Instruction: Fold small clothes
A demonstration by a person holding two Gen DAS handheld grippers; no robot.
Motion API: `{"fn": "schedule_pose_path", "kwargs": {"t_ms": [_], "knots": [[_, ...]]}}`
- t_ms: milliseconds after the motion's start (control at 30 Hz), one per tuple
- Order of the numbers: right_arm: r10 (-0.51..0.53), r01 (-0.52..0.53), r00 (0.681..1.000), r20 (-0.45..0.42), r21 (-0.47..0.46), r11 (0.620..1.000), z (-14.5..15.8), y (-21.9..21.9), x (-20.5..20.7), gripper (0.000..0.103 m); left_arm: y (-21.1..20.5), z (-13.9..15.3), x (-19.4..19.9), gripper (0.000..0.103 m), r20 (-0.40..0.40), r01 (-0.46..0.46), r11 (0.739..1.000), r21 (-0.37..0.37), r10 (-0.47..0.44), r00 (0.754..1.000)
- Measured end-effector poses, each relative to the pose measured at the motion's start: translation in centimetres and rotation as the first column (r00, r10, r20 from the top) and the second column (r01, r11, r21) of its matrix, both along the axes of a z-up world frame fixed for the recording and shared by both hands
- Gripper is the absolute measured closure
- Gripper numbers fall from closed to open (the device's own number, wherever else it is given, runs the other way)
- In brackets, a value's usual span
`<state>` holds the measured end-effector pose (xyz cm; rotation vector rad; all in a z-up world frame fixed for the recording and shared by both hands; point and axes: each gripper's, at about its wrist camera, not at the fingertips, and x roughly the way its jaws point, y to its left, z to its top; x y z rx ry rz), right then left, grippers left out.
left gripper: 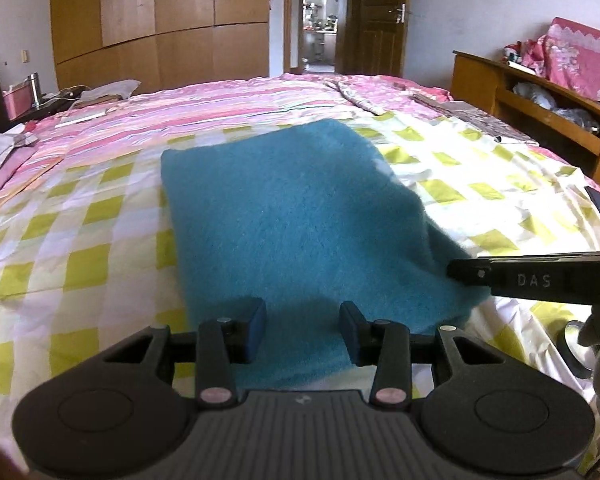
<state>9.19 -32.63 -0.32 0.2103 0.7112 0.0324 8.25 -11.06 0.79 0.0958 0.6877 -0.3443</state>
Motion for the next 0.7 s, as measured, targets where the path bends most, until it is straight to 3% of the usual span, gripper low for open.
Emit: {"fn": "schedule_pose_path", "kwargs": {"t_ms": [133,467,700], "knots": [[-0.002,0.002,1.0,0.011,-0.022,1.0,0.9,0.1,-1.0,0.075,-0.1,0.4,-0.5,0.048,0.002,-0.01,1.0,-0.003,0.01,1.0],[0.002,-0.003,1.0,-0.023,-0.026,1.0,0.5,0.6,-3.2,0.074,-0.2,0.4,-1.5,0.043,0.003,-0.03,0.999,0.011,0.03,1.0],[0.005,-0.006,1.0,-0.025,-0.033,0.999,0.5,1.1,-4.0,0.071,-0.1,0.3,-1.8,0.031,0.005,-0.046,0.999,0.015,0.046,0.999]]}}
